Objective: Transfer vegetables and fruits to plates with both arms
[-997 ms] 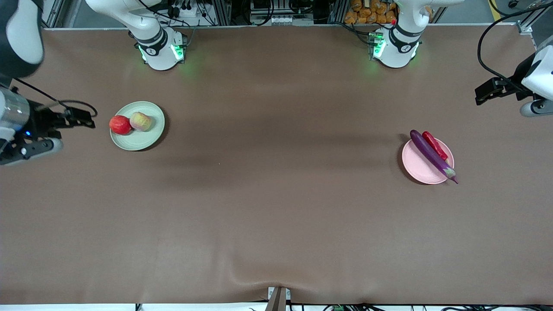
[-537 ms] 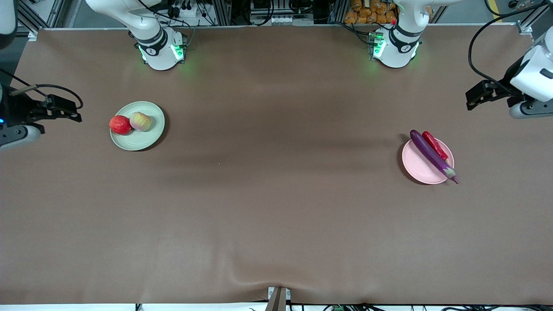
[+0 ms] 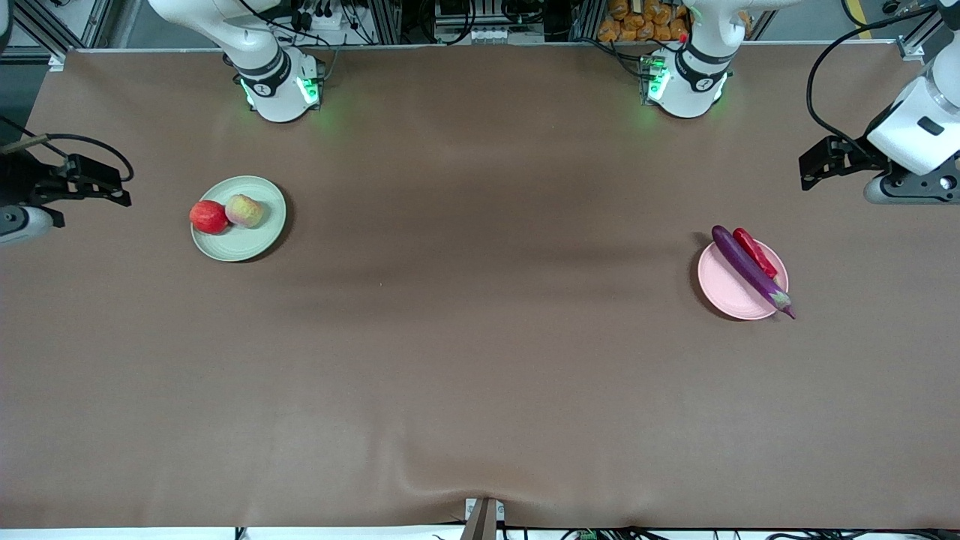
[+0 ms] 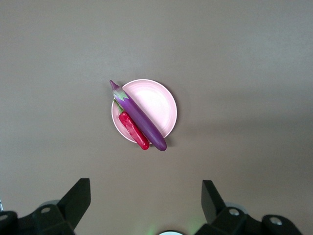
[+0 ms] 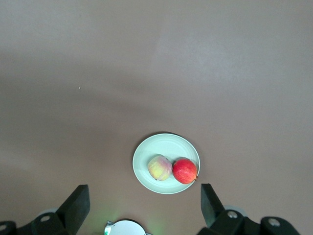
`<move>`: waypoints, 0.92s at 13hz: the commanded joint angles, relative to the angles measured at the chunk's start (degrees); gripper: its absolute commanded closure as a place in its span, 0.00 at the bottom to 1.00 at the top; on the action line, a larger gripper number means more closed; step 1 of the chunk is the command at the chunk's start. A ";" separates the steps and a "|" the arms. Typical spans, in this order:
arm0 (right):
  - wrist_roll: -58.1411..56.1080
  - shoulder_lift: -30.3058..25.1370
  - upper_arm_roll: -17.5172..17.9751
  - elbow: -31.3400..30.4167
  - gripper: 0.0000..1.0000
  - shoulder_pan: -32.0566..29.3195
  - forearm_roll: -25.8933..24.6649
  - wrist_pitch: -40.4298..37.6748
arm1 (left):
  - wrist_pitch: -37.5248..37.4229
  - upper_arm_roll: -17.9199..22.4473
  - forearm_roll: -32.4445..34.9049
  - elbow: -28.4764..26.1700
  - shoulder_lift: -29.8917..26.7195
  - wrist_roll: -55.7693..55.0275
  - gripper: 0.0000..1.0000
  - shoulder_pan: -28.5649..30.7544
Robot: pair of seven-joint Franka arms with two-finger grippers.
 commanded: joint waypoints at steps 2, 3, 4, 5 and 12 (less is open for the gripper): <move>0.00 -7.36 10.82 -4.95 0.00 -8.81 0.34 0.07 | -3.75 1.95 -1.52 2.47 -0.77 0.72 0.00 -2.39; 0.09 -9.73 11.35 -8.62 0.00 -9.51 -0.01 1.21 | -4.28 1.78 -1.78 3.52 -0.25 0.80 0.00 -1.44; 0.00 -12.19 11.70 -12.92 0.00 -10.73 -0.01 3.65 | -4.37 1.86 -2.82 3.97 0.10 0.89 0.00 -1.25; 0.09 -14.65 13.62 -16.54 0.00 -10.83 -0.19 5.77 | -4.46 1.95 -2.92 3.97 0.11 1.24 0.00 -1.16; 7.83 -14.51 18.39 -15.00 0.00 -12.32 -5.11 7.28 | -4.37 1.34 -2.92 6.87 5.38 0.63 0.00 -2.13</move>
